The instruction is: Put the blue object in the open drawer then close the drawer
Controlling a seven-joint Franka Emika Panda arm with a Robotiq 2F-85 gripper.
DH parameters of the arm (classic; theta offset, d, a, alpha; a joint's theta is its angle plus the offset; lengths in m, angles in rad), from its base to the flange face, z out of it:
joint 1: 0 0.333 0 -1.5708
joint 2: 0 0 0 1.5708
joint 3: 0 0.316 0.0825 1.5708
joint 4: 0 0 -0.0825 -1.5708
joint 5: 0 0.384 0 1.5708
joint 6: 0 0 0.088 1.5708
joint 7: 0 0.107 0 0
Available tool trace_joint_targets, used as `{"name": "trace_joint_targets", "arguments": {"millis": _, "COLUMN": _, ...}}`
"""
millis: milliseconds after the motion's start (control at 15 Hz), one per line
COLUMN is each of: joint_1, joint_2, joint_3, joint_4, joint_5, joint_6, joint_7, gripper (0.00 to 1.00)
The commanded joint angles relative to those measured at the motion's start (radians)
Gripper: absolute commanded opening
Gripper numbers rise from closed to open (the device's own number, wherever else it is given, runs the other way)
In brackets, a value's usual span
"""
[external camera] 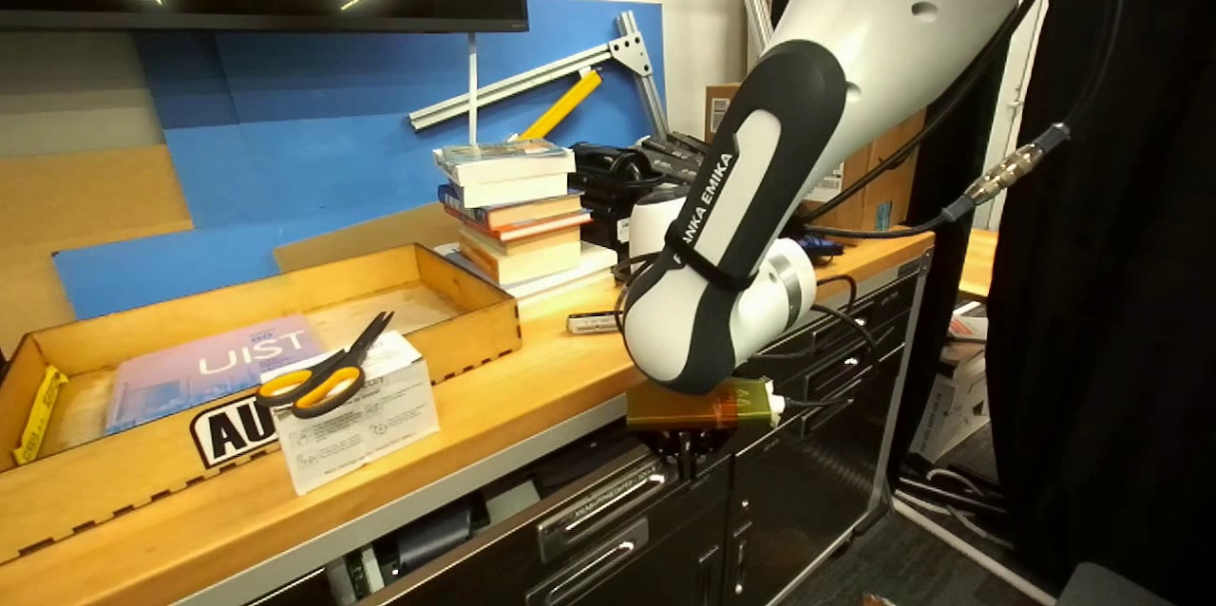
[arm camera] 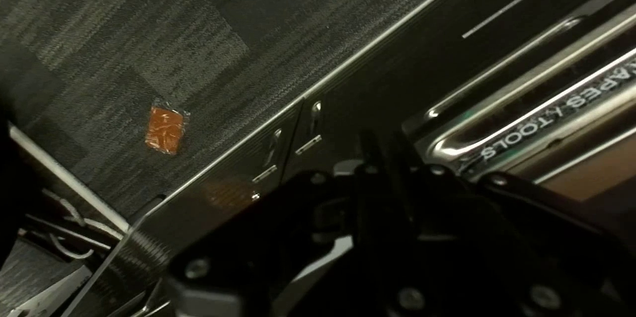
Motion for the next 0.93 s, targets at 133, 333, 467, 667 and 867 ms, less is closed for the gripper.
{"name": "trace_joint_targets", "arguments": {"millis": 133, "joint_1": 0.086, "joint_2": 0.101, "joint_3": -0.041, "joint_4": 0.063, "joint_5": 0.029, "joint_6": 0.19, "joint_7": 0.127, "gripper": 0.07}}
{"name": "trace_joint_targets", "arguments": {"millis": 333, "joint_1": 0.143, "joint_2": 0.128, "joint_3": -0.083, "joint_4": 0.072, "joint_5": 0.038, "joint_6": 0.278, "joint_7": 0.175, "gripper": 0.08}}
{"name": "trace_joint_targets", "arguments": {"millis": 467, "joint_1": 0.181, "joint_2": 0.131, "joint_3": -0.117, "joint_4": 0.054, "joint_5": 0.046, "joint_6": 0.321, "joint_7": 0.192, "gripper": 0.09}}
{"name": "trace_joint_targets", "arguments": {"millis": 667, "joint_1": 0.215, "joint_2": 0.117, "joint_3": -0.15, "joint_4": 0.011, "joint_5": 0.078, "joint_6": 0.337, "joint_7": 0.184, "gripper": 0.34}}
{"name": "trace_joint_targets", "arguments": {"millis": 867, "joint_1": 0.244, "joint_2": 0.023, "joint_3": -0.196, "joint_4": -0.078, "joint_5": 0.068, "joint_6": 0.272, "joint_7": 0.151, "gripper": 0.57}}
